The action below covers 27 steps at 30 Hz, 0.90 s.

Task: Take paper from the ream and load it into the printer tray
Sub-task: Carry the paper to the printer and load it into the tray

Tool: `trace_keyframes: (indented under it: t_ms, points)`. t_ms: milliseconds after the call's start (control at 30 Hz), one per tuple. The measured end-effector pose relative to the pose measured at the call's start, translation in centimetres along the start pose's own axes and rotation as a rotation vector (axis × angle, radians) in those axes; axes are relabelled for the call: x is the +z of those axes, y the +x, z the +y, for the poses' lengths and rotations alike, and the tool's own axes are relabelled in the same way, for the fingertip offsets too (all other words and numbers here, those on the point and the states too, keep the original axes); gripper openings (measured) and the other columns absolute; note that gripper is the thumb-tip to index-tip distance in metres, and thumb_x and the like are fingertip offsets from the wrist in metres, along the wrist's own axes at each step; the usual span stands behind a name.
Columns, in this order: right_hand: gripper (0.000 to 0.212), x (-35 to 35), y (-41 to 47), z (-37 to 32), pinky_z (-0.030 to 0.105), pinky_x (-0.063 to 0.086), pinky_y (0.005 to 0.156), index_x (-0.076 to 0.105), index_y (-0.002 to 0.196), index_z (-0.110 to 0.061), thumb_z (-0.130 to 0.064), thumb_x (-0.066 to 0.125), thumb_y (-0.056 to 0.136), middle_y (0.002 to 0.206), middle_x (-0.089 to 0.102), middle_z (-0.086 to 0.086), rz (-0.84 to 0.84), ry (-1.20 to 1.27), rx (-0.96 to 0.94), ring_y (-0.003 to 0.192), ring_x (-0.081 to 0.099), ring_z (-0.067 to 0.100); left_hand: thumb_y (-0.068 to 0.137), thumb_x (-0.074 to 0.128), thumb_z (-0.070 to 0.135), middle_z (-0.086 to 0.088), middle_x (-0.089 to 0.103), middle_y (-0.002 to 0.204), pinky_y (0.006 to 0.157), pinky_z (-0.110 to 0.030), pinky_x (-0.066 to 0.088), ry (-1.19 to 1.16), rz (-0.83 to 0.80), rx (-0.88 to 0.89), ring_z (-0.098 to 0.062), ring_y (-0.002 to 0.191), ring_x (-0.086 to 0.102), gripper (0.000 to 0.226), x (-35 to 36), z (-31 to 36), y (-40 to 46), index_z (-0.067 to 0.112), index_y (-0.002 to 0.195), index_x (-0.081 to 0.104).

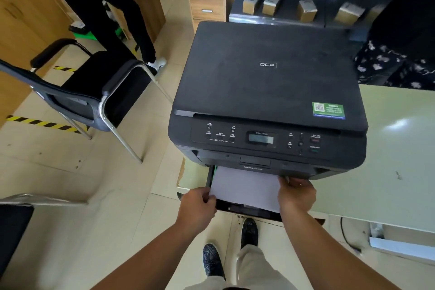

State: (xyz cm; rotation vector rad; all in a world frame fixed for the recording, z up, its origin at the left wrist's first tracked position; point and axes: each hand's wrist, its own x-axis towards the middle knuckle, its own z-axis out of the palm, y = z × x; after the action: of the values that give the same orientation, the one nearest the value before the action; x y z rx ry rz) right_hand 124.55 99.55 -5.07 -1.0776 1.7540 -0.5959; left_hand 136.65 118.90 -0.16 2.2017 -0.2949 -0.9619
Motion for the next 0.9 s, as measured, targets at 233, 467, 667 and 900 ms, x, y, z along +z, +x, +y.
trace_keyframes:
  t_ms: [233,467,667,900]
  points:
    - [0.027,-2.2,-0.4,-0.7,0.031,0.046,0.076,0.068,0.089,-0.007,-0.026,0.081,0.076,0.086,0.068,0.007,-0.138,-0.136,0.036,0.082,0.063,0.028,0.089,0.053,0.015,-0.005,0.071,0.06,0.059,-0.028,0.056,0.023,-0.001,0.006,-0.016,0.053,0.067,0.021,0.0,-0.1,0.0,0.018,0.075,0.068]
    - [0.038,-4.7,-1.4,0.0,0.039,0.061,0.068,0.059,0.109,0.006,0.011,0.075,0.075,0.092,0.068,0.02,-0.341,-0.057,0.201,0.066,0.071,0.033,0.089,0.053,0.018,-0.003,0.071,0.062,0.06,-0.036,0.056,0.089,-0.005,0.024,-0.024,0.058,0.068,0.019,0.2,0.1,0.4,0.019,0.077,0.068]
    - [0.028,-3.4,-0.9,0.6,0.031,0.059,0.058,0.06,0.103,-0.001,0.008,0.073,0.079,0.094,0.07,0.019,-0.236,-0.04,0.105,0.067,0.073,0.036,0.09,0.053,0.019,0.002,0.068,0.061,0.063,-0.035,0.056,0.095,0.006,0.052,-0.023,0.061,0.068,0.016,0.3,0.4,-0.2,0.026,0.09,0.068]
    - [0.013,-2.3,-0.4,1.2,0.043,0.062,0.066,0.062,0.088,-0.009,-0.003,0.072,0.081,0.08,0.074,0.014,-0.254,-0.289,-0.073,0.057,0.073,0.027,0.09,0.053,0.018,-0.006,0.073,0.069,0.07,-0.04,0.057,0.083,0.024,0.044,-0.026,0.067,0.069,0.025,0.3,0.7,-0.5,0.016,0.108,0.07]
